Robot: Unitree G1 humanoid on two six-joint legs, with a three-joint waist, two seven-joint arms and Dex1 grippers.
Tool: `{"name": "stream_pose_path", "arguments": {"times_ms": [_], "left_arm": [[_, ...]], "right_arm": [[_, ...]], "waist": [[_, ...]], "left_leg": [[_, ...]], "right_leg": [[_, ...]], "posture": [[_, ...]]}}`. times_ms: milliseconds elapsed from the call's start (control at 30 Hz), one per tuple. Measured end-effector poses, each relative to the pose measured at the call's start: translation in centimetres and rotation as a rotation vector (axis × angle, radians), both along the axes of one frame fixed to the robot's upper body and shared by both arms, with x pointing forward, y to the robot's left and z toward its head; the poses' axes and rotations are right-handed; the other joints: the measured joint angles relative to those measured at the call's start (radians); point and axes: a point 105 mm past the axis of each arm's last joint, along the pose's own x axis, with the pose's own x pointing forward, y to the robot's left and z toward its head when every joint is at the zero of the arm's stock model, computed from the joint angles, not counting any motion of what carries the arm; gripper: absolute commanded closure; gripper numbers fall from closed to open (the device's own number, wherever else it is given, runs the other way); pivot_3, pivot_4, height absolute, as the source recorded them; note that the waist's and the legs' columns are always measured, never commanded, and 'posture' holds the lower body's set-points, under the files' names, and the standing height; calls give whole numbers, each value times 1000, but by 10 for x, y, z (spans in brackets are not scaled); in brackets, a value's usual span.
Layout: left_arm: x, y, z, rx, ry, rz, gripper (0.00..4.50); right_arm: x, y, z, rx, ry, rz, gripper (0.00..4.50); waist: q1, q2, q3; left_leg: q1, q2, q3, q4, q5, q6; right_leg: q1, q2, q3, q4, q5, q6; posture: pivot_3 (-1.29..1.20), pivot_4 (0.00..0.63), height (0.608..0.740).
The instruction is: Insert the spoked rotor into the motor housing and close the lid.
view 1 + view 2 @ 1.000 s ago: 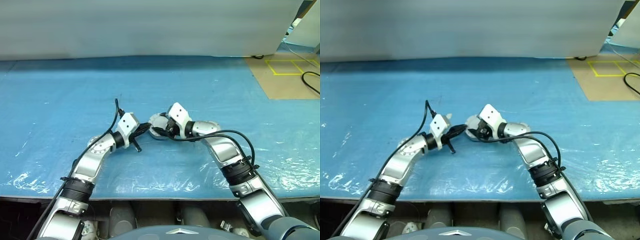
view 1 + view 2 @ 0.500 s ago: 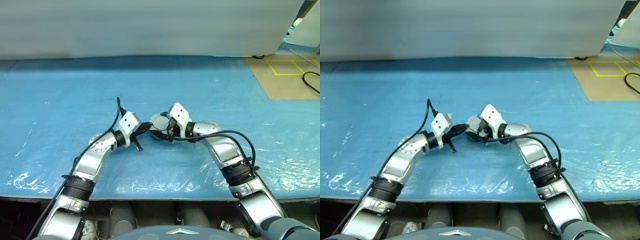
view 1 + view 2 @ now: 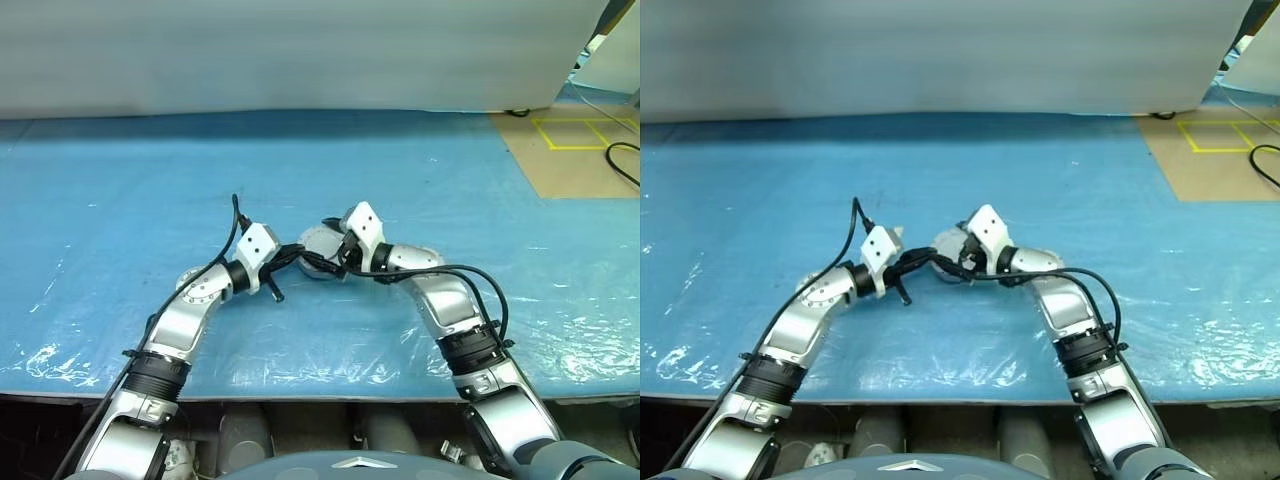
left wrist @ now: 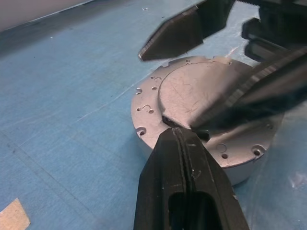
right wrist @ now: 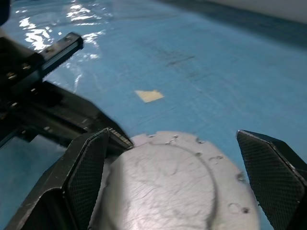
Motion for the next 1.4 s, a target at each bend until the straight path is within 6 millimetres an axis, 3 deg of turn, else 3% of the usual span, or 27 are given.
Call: {"name": "stream_pose_path", "arguments": {"times_ms": [167, 367, 767, 1400], "left_arm": [[0, 0, 0, 0, 0, -3, 4500], [0, 0, 0, 0, 0, -3, 4500], [0, -1, 0, -2, -1, -5, 4500], [0, -5, -1, -15, 2, -9, 4500]], "right_arm": [[8, -6, 8, 33, -13, -42, 14], [7, -13, -11, 61, 197, -73, 14], [11, -26, -15, 113, 418, -149, 14], [8, -56, -16, 70, 545, -162, 14]], "waist": [[1, 0, 0], [2, 0, 0], [4, 0, 0], [15, 1, 0]], "left_leg": [[0, 0, 0, 0, 0, 0], [0, 0, 0, 0, 0, 0], [1, 0, 0, 0, 0, 0], [3, 0, 0, 0, 0, 0]], "right_leg": [[0, 0, 0, 0, 0, 0], [0, 0, 0, 0, 0, 0], [1, 0, 0, 0, 0, 0], [3, -1, 0, 0, 0, 0]], "posture": [[0, 150, 740], [0, 150, 740], [0, 150, 740], [0, 150, 740]]}}
